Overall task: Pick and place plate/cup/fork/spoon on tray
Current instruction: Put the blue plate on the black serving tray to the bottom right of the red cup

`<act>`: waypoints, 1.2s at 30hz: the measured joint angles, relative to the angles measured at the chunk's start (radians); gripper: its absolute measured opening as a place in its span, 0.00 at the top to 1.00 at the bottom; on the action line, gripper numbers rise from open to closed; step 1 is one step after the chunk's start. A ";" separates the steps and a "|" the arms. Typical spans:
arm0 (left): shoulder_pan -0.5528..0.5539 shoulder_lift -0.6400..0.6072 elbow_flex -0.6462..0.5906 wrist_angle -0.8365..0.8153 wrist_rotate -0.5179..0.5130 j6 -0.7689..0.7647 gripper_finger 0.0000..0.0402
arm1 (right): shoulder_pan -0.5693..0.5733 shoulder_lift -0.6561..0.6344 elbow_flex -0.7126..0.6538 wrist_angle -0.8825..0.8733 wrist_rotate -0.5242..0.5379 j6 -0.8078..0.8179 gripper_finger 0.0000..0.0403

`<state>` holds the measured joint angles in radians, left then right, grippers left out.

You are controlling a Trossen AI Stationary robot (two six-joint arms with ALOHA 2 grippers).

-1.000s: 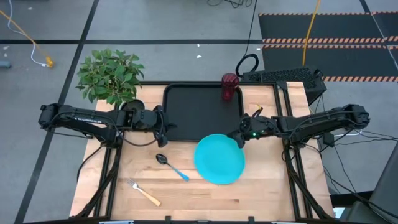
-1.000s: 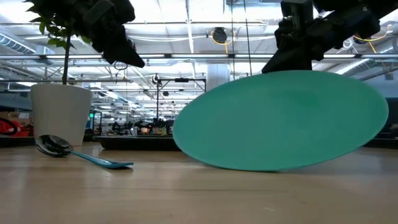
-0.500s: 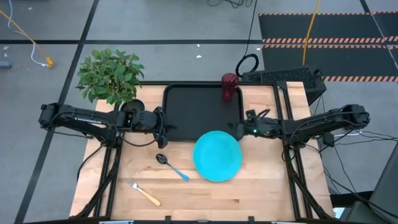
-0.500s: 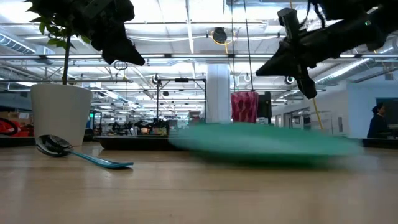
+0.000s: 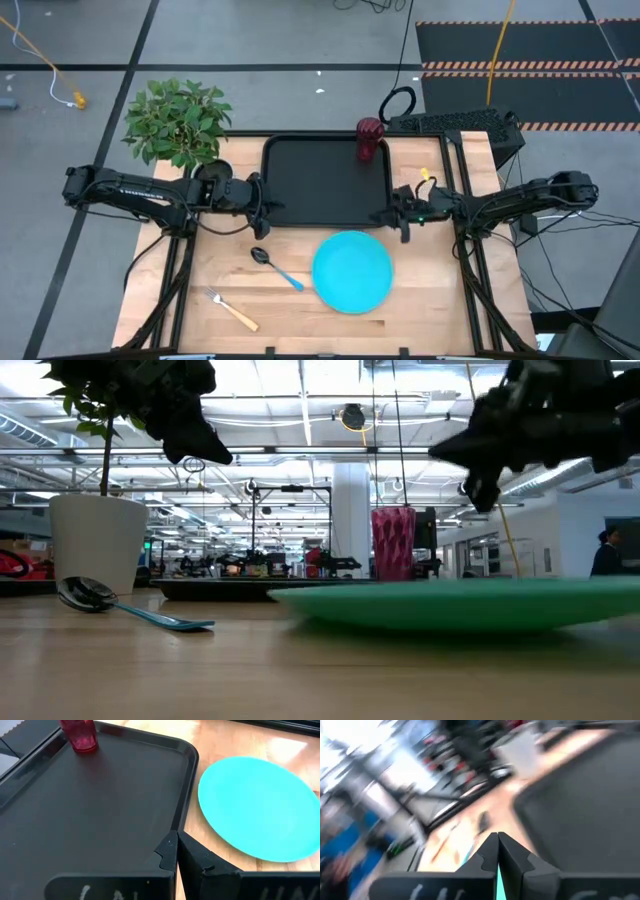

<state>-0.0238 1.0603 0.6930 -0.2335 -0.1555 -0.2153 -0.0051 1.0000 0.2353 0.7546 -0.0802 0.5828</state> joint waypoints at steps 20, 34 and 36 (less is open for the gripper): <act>0.000 0.000 0.000 0.082 0.012 0.340 0.96 | 0.090 0.023 0.556 -1.351 0.258 -0.240 0.97; -0.005 -0.001 0.001 0.289 0.156 -0.002 0.48 | 0.223 0.091 0.413 -1.189 -0.004 0.520 0.57; -0.005 -0.001 0.001 0.284 0.156 -0.024 0.42 | 0.230 0.098 0.361 -1.078 -0.004 0.562 0.54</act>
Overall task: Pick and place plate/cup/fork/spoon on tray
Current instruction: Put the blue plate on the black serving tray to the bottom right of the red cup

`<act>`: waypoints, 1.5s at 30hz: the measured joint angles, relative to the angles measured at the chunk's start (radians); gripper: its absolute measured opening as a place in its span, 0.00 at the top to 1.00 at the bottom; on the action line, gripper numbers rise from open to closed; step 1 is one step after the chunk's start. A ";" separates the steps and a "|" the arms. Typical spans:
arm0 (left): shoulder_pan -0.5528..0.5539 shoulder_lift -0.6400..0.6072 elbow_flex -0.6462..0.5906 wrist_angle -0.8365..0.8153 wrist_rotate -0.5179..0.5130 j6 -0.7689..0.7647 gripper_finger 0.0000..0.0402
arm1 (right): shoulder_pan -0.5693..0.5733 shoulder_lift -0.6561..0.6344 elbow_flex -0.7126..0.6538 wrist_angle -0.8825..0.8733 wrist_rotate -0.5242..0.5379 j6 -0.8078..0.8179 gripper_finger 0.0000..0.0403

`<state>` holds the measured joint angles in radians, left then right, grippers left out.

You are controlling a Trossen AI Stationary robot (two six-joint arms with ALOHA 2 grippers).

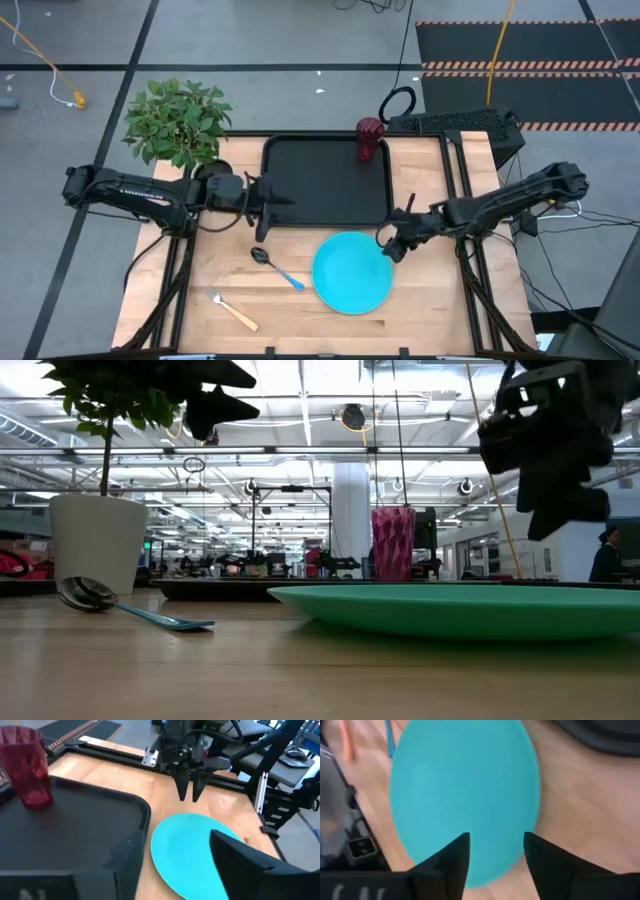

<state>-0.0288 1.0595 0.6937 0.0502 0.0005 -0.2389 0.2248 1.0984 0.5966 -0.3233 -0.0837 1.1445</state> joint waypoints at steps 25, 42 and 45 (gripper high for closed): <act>0.000 0.000 0.000 -0.094 0.000 0.035 0.31 | 0.172 0.107 -0.179 0.249 0.099 0.284 0.54; 0.000 0.001 0.000 -0.107 0.000 0.027 0.31 | 0.183 0.317 -0.174 0.517 0.076 0.272 0.58; 0.000 0.001 0.000 -0.107 0.000 0.026 0.31 | 0.183 0.320 -0.176 0.530 0.096 0.261 0.69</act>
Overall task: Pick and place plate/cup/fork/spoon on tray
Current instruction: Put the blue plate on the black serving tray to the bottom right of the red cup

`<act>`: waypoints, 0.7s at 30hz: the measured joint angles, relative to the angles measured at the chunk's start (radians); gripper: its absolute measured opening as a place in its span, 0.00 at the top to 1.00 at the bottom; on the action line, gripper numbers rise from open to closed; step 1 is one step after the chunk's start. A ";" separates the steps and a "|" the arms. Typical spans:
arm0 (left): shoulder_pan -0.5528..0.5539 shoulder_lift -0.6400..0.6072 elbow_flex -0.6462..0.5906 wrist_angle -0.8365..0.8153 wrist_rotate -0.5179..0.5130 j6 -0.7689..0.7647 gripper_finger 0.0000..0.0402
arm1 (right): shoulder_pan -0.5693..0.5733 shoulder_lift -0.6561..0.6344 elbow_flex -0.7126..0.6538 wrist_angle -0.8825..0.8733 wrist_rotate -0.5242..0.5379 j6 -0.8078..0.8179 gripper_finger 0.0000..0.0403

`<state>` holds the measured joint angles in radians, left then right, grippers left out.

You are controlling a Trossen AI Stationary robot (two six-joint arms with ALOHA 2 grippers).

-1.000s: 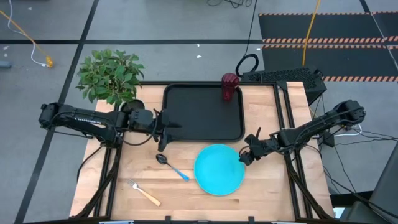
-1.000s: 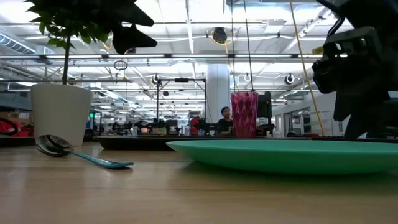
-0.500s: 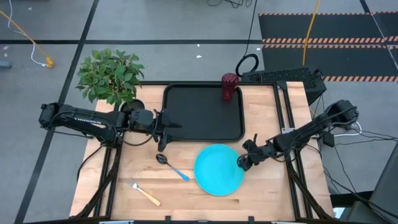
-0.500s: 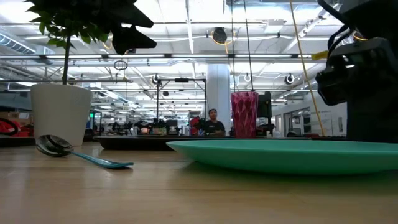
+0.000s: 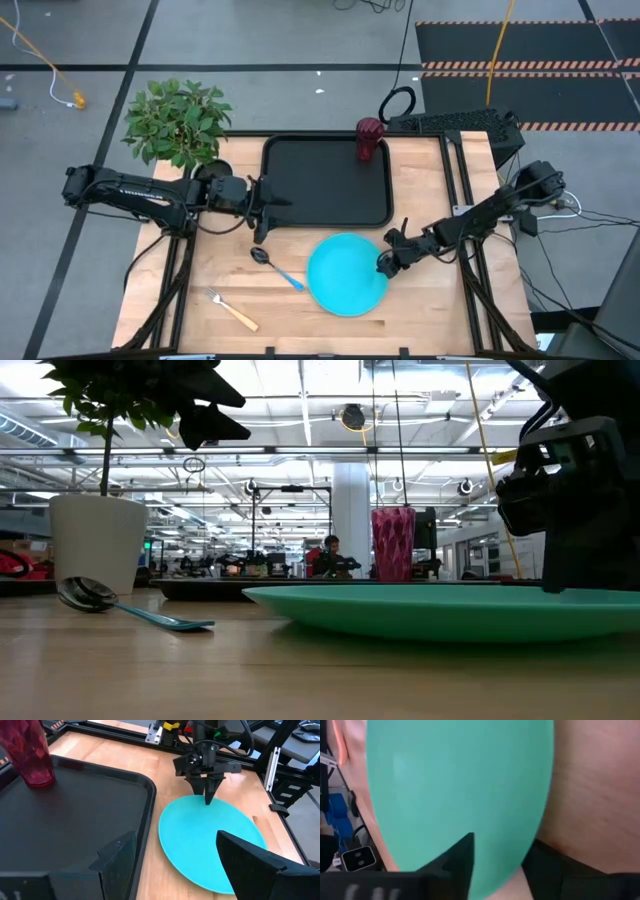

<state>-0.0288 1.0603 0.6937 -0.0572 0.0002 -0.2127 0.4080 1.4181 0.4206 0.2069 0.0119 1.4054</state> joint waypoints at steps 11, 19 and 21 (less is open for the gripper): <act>0.000 0.000 0.000 -0.009 0.000 0.003 0.31 | -0.008 0.003 -0.002 0.100 0.029 -0.037 0.99; 0.000 0.000 0.000 -0.020 -0.001 0.006 0.31 | -0.046 -0.088 -0.004 0.284 0.230 -0.127 1.00; 0.000 0.000 0.000 -0.020 -0.001 0.005 0.31 | -0.054 -0.116 -0.004 0.275 0.298 -0.128 1.00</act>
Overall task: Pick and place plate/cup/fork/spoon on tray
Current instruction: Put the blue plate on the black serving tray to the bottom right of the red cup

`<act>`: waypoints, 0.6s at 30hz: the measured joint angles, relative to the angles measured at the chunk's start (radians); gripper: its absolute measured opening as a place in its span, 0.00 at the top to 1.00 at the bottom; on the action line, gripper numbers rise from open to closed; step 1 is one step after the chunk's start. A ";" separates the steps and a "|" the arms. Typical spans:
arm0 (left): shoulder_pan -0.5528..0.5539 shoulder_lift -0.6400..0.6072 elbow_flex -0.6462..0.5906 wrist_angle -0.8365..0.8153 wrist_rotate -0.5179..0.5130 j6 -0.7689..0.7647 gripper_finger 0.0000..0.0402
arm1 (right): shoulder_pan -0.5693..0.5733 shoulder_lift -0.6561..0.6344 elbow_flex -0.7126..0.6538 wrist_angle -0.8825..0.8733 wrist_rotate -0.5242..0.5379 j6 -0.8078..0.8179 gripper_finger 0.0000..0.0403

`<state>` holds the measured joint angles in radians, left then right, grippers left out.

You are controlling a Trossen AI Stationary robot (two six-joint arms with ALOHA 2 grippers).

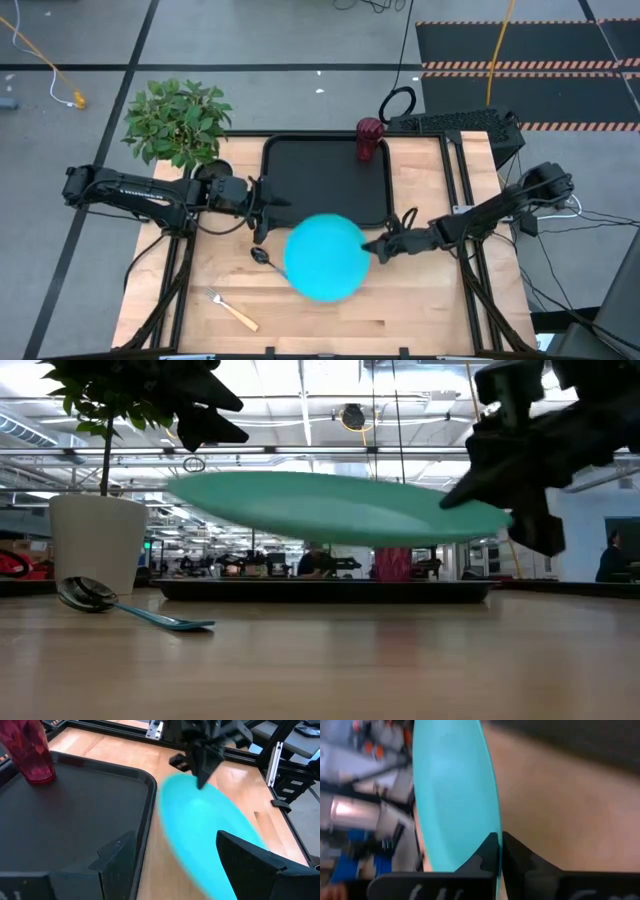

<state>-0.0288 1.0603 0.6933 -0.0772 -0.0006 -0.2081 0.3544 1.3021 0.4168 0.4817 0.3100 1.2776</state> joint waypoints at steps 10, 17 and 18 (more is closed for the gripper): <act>0.000 0.000 0.000 0.006 0.000 0.030 0.31 | -0.192 -0.023 0.000 0.016 0.055 0.038 1.00; 0.000 0.000 0.000 0.008 -0.002 0.171 0.31 | -0.444 -0.023 0.001 0.051 -0.101 -0.037 1.00; 0.000 0.000 0.000 0.006 -0.002 0.181 0.31 | -0.474 -0.024 0.001 0.049 -0.123 -0.050 1.00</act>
<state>-0.0288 1.0603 0.6933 -0.0708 -0.0023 -0.0266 -0.1198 1.2786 0.4179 0.5310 0.1872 1.2277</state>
